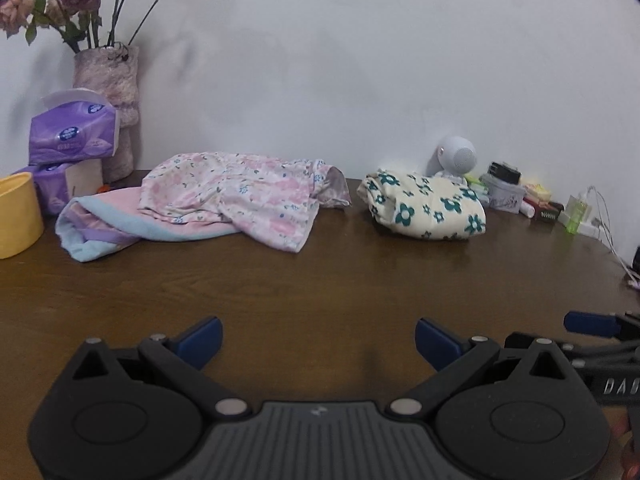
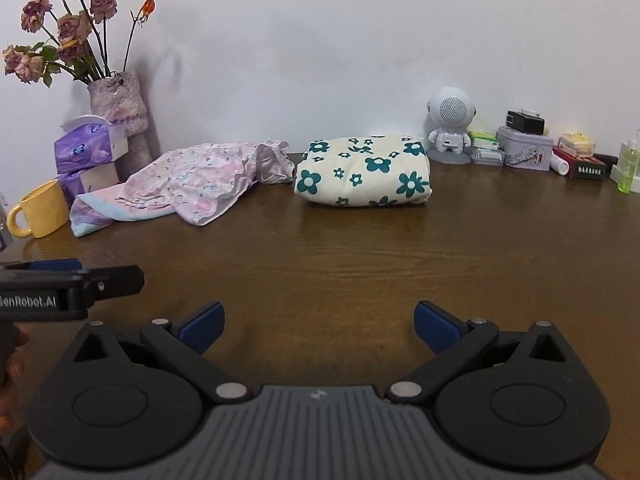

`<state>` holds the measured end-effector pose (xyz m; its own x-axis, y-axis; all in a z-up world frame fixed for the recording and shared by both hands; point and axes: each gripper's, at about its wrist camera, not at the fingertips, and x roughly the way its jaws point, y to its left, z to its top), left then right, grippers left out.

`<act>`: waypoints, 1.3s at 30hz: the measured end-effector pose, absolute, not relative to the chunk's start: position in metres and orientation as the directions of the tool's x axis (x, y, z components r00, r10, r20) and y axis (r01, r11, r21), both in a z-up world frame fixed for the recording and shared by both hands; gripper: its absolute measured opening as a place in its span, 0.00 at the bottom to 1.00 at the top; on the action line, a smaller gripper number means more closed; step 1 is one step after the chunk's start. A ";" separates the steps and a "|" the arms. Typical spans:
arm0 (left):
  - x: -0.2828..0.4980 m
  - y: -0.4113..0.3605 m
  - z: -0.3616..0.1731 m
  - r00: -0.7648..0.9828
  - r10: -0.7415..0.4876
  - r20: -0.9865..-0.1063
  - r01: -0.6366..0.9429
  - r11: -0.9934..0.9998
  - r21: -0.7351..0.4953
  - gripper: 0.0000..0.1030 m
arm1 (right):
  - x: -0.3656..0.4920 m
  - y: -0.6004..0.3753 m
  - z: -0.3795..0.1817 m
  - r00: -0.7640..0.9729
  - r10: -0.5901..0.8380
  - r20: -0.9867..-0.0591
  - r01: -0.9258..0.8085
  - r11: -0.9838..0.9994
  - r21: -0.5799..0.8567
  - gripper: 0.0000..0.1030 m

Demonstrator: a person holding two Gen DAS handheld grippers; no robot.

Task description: Fold clothes

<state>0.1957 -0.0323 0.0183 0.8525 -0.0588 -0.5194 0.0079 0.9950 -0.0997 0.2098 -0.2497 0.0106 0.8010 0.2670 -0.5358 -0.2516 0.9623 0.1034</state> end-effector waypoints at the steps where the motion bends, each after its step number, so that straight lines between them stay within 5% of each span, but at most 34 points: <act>1: 0.190 -0.033 0.018 0.852 -0.056 -0.520 0.011 0.996 -0.089 1.00 | 0.206 -0.251 0.011 0.800 0.270 -0.537 -0.250 0.962 0.111 1.00; 21: 0.038 -0.022 0.018 0.832 -0.138 -0.537 0.093 0.989 -0.111 1.00 | 0.075 -0.240 0.009 0.743 0.380 -0.551 -0.331 0.924 0.191 1.00; 29: -0.015 -0.025 0.012 0.871 -0.039 -0.491 0.053 0.999 0.015 1.00 | 0.023 -0.225 0.006 0.772 0.359 -0.525 -0.326 0.932 0.159 1.00; 39: -0.030 -0.012 0.001 0.851 -0.021 -0.525 0.006 1.000 -0.029 1.00 | 0.005 -0.224 -0.005 0.764 0.335 -0.551 -0.296 0.941 0.162 1.00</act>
<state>-0.0300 -0.0119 0.0012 0.8506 -0.0208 -0.5254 0.0064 0.9996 -0.0292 0.0048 -0.2236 -0.0048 0.7641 0.3353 -0.5511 -0.2961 0.9413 0.1622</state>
